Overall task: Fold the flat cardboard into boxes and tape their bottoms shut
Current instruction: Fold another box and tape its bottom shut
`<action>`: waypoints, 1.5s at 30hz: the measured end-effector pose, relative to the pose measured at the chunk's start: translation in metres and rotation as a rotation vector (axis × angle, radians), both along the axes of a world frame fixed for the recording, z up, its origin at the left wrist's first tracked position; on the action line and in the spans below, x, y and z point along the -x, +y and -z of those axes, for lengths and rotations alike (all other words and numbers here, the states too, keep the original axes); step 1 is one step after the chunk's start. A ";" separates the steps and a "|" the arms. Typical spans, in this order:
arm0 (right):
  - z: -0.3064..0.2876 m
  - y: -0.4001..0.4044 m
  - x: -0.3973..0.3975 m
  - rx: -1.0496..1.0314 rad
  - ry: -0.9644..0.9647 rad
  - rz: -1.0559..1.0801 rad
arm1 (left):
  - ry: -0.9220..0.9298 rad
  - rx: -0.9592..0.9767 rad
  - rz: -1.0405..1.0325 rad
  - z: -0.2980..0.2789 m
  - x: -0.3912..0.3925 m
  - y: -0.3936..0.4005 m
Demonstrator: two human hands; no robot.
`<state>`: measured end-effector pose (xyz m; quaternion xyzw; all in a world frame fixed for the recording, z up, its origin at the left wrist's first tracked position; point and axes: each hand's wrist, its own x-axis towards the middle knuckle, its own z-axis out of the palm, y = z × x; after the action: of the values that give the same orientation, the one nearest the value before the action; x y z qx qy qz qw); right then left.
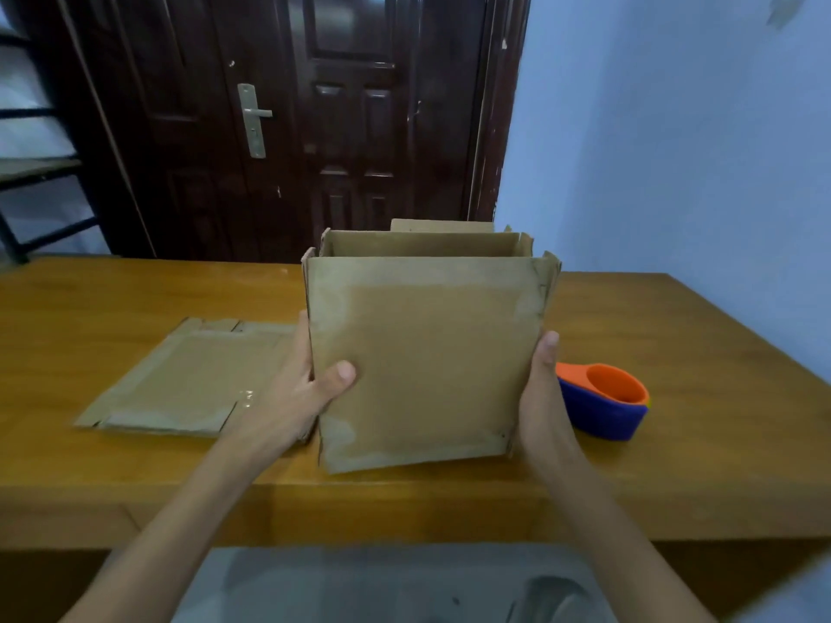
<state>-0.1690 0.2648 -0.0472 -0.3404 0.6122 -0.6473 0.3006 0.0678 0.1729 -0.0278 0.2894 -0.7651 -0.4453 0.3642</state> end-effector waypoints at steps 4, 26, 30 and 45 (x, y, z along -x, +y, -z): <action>0.001 0.007 0.000 -0.095 0.042 -0.014 | -0.229 -0.070 0.074 0.013 -0.001 0.003; 0.003 0.013 0.006 0.000 0.119 -0.268 | 0.005 -0.238 -0.087 0.026 -0.004 -0.024; 0.006 0.011 0.004 0.048 0.063 -0.259 | 0.058 -0.272 -0.089 0.028 0.001 -0.020; 0.034 0.002 0.003 0.132 -0.018 -0.237 | 0.251 -0.420 -0.042 0.042 0.018 -0.026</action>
<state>-0.1717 0.2670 -0.0813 -0.4235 0.5212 -0.6490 0.3576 0.0497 0.1466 -0.0695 0.3169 -0.5983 -0.6195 0.3973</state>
